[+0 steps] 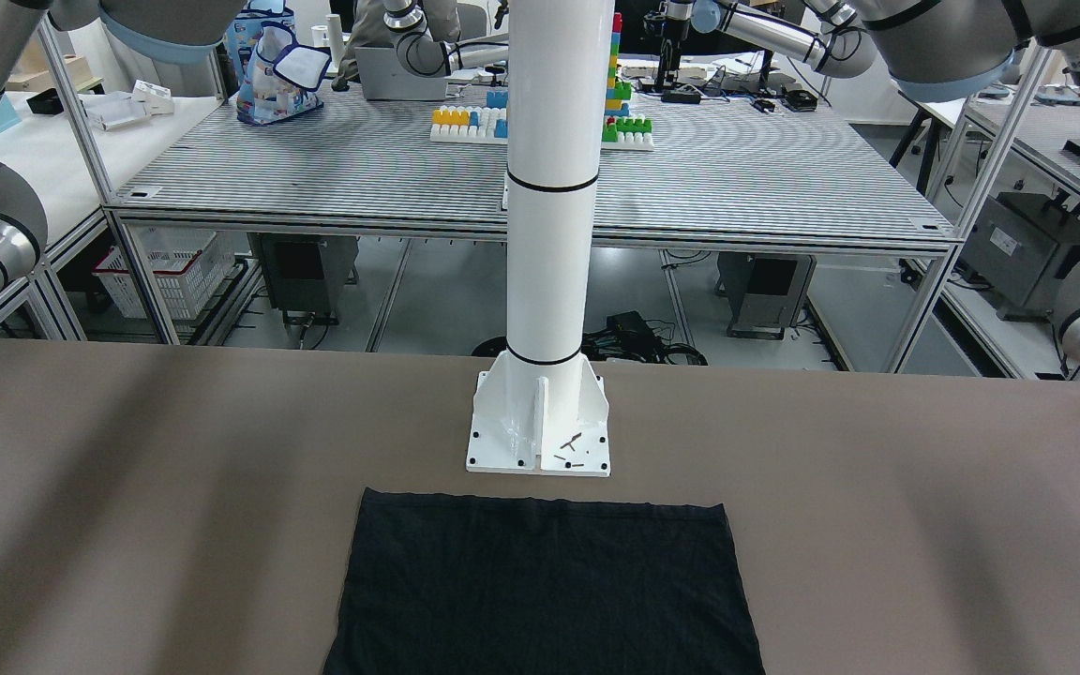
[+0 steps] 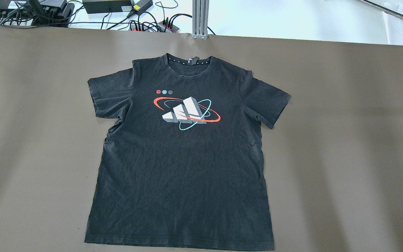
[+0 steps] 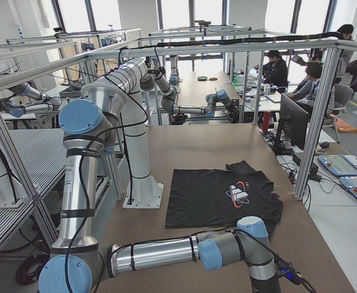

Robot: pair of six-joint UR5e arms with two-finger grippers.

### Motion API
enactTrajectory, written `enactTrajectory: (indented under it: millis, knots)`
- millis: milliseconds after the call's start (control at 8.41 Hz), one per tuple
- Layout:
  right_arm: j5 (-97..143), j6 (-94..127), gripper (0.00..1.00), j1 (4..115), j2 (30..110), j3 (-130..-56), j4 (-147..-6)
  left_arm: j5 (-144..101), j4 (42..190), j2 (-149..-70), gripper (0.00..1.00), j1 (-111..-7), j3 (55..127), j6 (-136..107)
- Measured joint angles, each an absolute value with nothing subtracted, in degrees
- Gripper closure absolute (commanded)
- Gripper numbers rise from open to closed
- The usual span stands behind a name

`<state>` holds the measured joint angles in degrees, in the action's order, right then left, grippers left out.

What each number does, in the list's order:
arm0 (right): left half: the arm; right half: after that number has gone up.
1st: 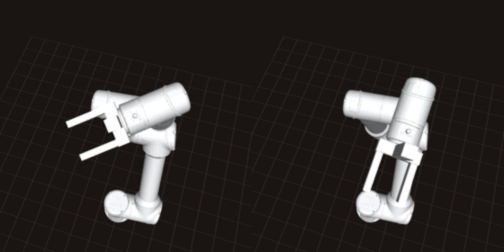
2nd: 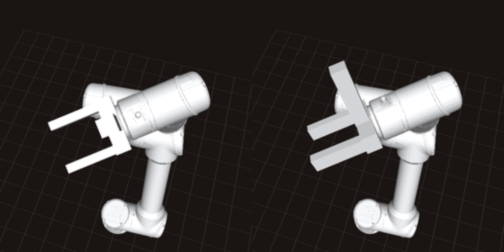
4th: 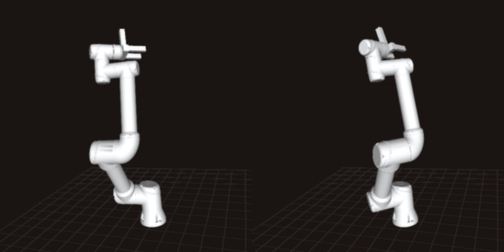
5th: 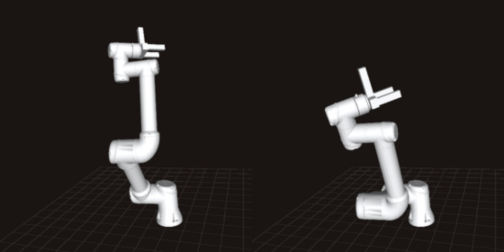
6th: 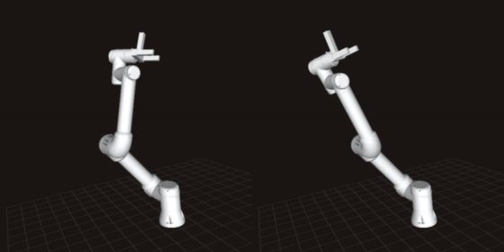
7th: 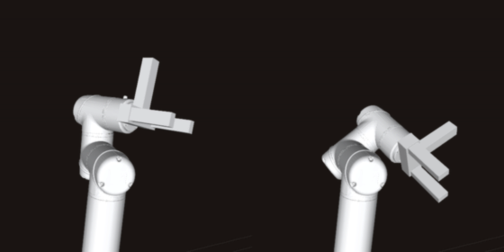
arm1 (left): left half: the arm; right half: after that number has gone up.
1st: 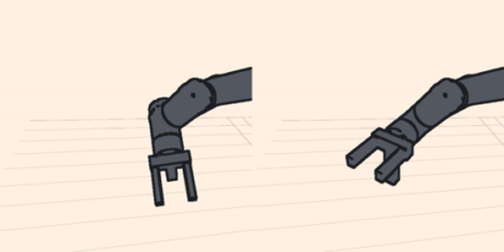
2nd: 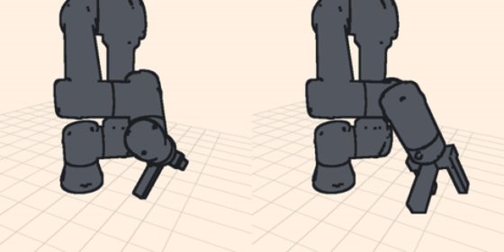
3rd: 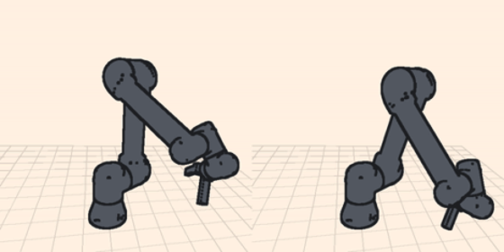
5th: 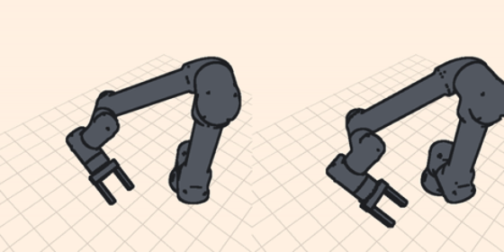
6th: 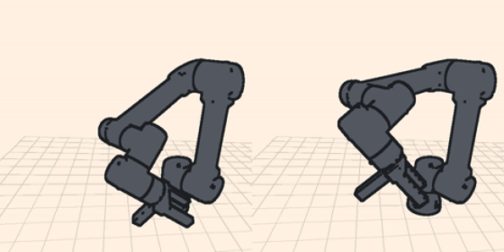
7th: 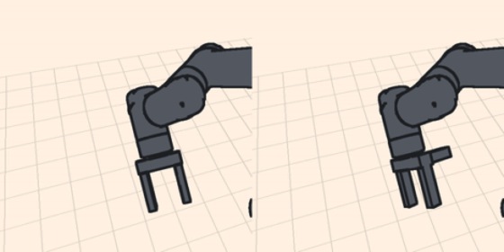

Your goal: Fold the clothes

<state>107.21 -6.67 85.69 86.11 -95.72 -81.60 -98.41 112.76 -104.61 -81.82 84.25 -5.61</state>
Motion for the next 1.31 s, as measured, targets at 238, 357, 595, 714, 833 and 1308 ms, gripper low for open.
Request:
enactTrajectory:
  millis: [238,357,595,714,833,1308]
  knots:
    - [111.40,-6.23,0.05,85.17,84.11,-93.44,-78.60,-106.45,112.79,-106.95,0.00,-80.78,83.89,-7.50]
    - [113.90,-4.30,0.05,84.82,82.40,-90.97,-75.70,-110.41,113.13,-107.75,0.00,-79.82,84.04,-10.61]
    - [115.99,4.84,0.05,80.98,80.01,-87.46,-68.80,-114.05,117.15,-108.87,0.00,-75.57,83.84,-21.15]
    - [116.25,10.40,0.05,78.72,78.64,-86.87,-66.73,-114.43,119.99,-109.94,0.00,-73.19,82.75,-26.42]
    - [116.37,16.20,0.06,76.27,77.26,-86.65,-65.13,-114.55,123.81,-111.48,0.00,-71.11,80.45,-31.48]
    - [116.00,36.22,0.06,66.69,73.72,-85.97,-56.86,-114.42,137.60,-118.20,0.00,-66.16,70.92,-48.18]
